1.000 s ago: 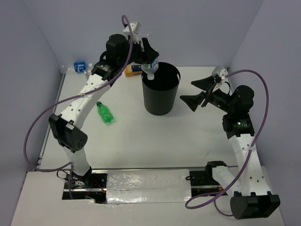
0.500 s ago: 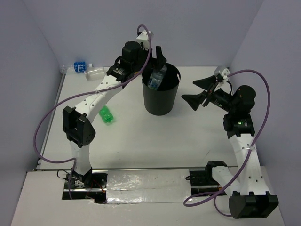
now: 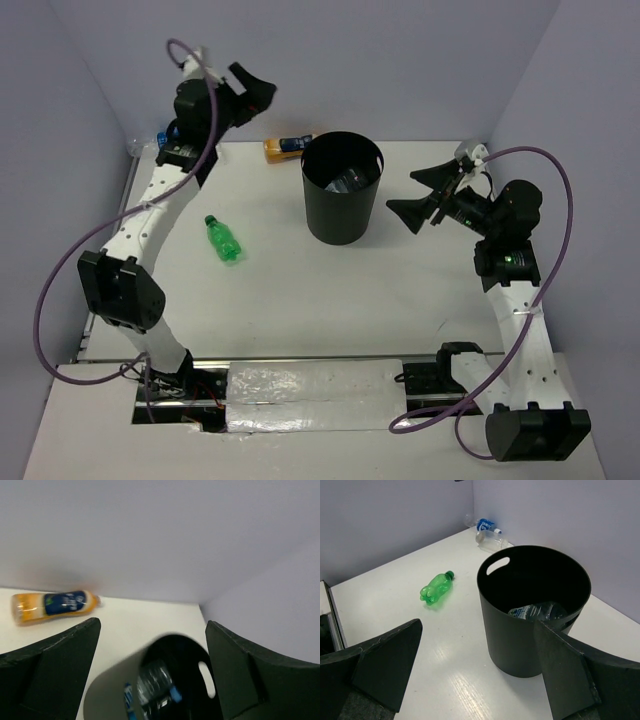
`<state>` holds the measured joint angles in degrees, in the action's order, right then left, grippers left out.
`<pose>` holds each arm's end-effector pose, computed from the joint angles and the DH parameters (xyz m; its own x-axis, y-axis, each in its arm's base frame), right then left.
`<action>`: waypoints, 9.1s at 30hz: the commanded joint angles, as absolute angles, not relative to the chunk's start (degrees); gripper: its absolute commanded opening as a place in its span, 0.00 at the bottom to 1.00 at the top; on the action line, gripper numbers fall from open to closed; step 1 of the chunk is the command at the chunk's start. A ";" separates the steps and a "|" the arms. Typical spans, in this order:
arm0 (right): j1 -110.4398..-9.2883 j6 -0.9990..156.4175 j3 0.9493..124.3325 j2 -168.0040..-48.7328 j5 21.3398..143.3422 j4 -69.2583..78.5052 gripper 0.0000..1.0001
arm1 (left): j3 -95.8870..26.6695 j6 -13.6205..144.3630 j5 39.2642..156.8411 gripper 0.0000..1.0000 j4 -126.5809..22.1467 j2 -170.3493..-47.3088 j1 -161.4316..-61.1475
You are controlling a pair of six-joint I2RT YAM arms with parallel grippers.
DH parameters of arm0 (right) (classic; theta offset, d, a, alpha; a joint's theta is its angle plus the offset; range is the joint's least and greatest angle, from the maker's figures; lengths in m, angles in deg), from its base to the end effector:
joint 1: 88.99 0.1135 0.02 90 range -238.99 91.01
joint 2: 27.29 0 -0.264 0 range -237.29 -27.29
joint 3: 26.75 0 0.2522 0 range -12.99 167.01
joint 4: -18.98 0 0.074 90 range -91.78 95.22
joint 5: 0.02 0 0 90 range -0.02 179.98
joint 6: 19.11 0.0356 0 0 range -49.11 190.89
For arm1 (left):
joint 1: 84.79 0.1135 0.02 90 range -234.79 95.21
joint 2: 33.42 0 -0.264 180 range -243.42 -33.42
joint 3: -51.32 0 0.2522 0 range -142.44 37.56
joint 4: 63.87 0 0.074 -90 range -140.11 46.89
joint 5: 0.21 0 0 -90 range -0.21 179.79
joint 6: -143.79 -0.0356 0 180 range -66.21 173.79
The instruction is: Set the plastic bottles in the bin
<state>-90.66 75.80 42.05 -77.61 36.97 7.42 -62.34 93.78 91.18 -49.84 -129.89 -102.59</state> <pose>0.1861 0.0230 0.4081 0.0537 0.0500 -0.9973 -0.7825 0.6225 -0.0109 0.3807 -0.1231 0.4564 -0.1710 -0.6199 -0.7659 0.2855 0.7128 -0.6407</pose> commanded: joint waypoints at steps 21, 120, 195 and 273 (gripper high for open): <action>-94.00 76.52 41.59 -79.23 36.19 9.70 1.00 | -75.10 146.42 87.42 0.99 -55.38 -171.83 -95.34; -38.37 67.43 91.92 -132.64 78.28 -25.18 1.00 | -20.14 65.84 57.55 0.99 -43.77 -73.52 -116.96; -65.87 31.43 86.76 -118.68 81.72 -31.78 0.27 | -10.25 80.33 91.81 0.99 -51.17 -77.89 -98.68; -87.67 17.98 55.91 -89.08 14.84 -51.03 1.00 | -53.95 139.41 100.24 0.20 -75.77 -167.03 -74.15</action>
<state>-86.75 19.50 54.71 -90.20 17.30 -49.35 -58.58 143.77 95.70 -73.29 -172.29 -73.35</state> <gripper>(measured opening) 0.994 0.798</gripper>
